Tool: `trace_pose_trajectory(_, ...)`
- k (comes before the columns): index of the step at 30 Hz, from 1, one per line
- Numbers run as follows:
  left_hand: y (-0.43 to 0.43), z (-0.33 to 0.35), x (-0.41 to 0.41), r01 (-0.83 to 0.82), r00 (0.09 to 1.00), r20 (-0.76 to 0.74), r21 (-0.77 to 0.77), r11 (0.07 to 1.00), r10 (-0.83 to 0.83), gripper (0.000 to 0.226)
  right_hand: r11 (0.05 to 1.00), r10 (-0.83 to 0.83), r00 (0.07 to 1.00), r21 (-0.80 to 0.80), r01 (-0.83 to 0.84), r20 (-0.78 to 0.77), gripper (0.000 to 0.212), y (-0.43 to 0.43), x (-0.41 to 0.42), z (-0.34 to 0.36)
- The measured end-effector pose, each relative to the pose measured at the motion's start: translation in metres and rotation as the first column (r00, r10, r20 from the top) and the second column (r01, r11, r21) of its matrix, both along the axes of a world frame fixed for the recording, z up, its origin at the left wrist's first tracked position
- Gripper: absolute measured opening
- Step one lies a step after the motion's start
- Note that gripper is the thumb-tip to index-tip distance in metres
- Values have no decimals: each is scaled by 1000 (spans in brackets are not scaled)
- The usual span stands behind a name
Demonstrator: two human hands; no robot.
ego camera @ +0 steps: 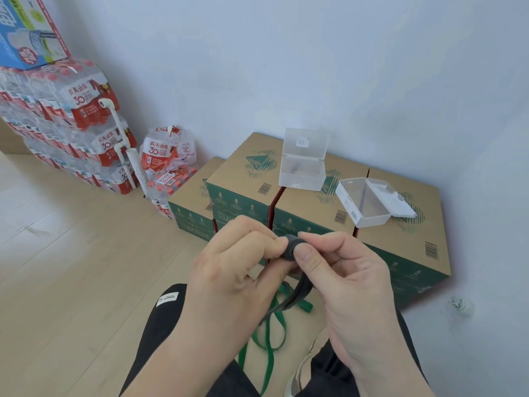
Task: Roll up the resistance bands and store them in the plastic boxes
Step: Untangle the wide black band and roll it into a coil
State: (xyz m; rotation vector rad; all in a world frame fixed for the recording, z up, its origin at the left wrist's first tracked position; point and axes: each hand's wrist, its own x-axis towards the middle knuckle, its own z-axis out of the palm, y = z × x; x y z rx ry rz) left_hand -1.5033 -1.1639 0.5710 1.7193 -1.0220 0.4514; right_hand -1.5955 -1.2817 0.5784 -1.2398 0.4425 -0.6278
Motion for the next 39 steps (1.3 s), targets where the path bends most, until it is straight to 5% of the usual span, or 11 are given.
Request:
trace_pose_trajectory(6,5,9,8,166,986,-27,157,974,-164,11,992,13,998,-121,-21,-61,14,-16,-5,3)
trace_pose_trajectory(11,1,11,7,211,976,-3,216,953,-216,45,978,81,995,-189,-90,-57,19,-20,-1,15)
trace_pose_trajectory(15,-1,4,4,149,986,35,208,967,-160,43,992,85,993,-89,-93,-84,13,-15,0,13)
trace_pose_trajectory(17,-1,0,2,115,991,42,184,976,-125,36,994,110,991,3,-110,-83,29,-13,1,12)
trace_pose_trajectory(22,0,-5,2,-5,995,95,74,997,-3,33,970,182,980,148,-192,80,34,-2,8,11)
trace_pose_trajectory(30,1,-1,3,-76,980,178,-45,996,83,29,993,120,989,-23,-118,89,30,3,8,14)
trace_pose_trajectory(35,2,8,11,26,1000,-7,67,997,-26,22,996,-8,1000,-86,8,5,19,2,8,11)
trace_pose_trajectory(39,7,15,11,177,959,-259,234,956,-114,15,968,-57,992,-249,28,-112,36,-6,3,2)
